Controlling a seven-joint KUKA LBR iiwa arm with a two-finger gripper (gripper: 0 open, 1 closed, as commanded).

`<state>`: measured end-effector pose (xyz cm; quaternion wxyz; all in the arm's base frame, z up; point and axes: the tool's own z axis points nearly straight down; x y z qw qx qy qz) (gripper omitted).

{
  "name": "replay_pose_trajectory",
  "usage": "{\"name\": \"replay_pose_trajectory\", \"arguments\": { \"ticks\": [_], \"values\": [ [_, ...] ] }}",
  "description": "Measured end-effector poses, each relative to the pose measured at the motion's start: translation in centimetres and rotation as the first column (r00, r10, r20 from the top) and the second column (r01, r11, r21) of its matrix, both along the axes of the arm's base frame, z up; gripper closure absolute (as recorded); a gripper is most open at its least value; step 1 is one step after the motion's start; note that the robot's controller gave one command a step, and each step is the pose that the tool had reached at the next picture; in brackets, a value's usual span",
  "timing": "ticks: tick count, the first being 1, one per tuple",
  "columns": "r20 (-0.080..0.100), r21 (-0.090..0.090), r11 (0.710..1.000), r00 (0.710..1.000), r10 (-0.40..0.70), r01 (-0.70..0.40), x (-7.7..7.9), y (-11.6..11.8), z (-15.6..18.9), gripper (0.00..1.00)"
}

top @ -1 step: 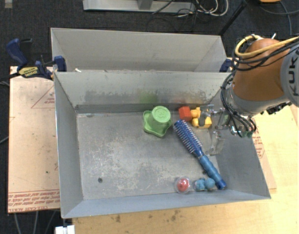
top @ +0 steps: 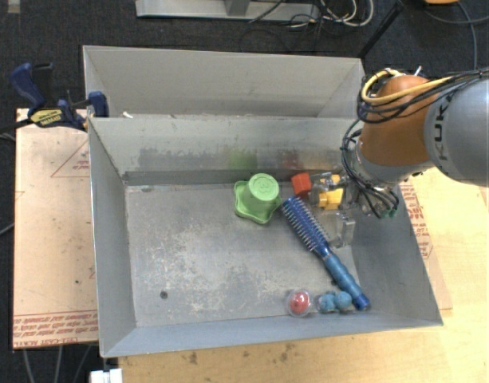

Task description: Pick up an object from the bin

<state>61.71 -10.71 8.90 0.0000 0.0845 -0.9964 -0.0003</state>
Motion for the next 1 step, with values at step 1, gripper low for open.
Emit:
{"name": "replay_pose_trajectory", "arguments": {
  "ticks": [1],
  "values": [
    [-0.002,-0.002,0.992,0.992,0.123,-0.123,1.5,-0.31,-1.74,0.0]
  ]
}}
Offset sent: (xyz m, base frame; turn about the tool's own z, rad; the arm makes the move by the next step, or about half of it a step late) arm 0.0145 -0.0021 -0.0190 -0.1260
